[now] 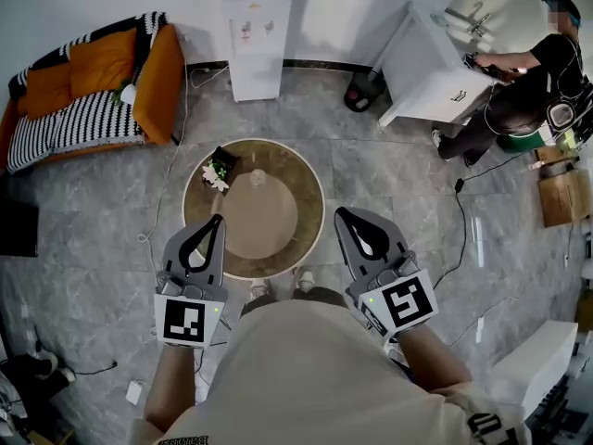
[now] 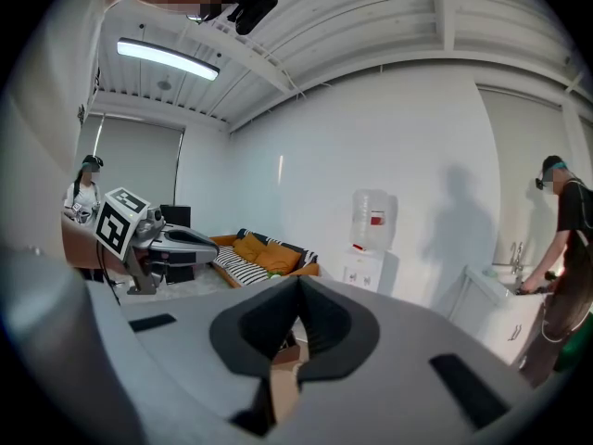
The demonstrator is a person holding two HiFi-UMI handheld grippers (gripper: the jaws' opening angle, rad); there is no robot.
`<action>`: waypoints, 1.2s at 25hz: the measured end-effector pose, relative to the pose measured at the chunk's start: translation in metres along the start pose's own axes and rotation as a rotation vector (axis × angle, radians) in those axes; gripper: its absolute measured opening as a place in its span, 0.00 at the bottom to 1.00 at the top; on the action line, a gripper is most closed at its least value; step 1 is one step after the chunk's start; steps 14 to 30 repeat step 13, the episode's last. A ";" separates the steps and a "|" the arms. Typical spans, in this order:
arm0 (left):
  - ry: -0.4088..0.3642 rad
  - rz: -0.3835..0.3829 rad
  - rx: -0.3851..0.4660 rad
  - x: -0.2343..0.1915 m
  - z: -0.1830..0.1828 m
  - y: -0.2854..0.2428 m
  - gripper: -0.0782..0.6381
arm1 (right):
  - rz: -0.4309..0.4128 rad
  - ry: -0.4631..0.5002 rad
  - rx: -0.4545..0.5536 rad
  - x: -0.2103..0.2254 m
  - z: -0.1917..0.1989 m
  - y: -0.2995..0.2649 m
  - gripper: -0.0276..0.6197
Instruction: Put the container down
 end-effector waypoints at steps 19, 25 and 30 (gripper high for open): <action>-0.054 -0.005 0.025 0.005 -0.007 0.011 0.12 | -0.006 0.031 -0.008 -0.012 -0.004 0.007 0.04; -0.054 -0.005 0.025 0.005 -0.007 0.011 0.12 | -0.006 0.031 -0.008 -0.012 -0.004 0.007 0.04; -0.054 -0.005 0.025 0.005 -0.007 0.011 0.12 | -0.006 0.031 -0.008 -0.012 -0.004 0.007 0.04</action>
Point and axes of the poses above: the fingertips, and each gripper's own axes: y backward along the fingers, x to its right, z out of its underside, the point moved 9 cm from there along y, backward along the fingers, and after that the axes turned 12 degrees about -x, right-handed, at the moved point
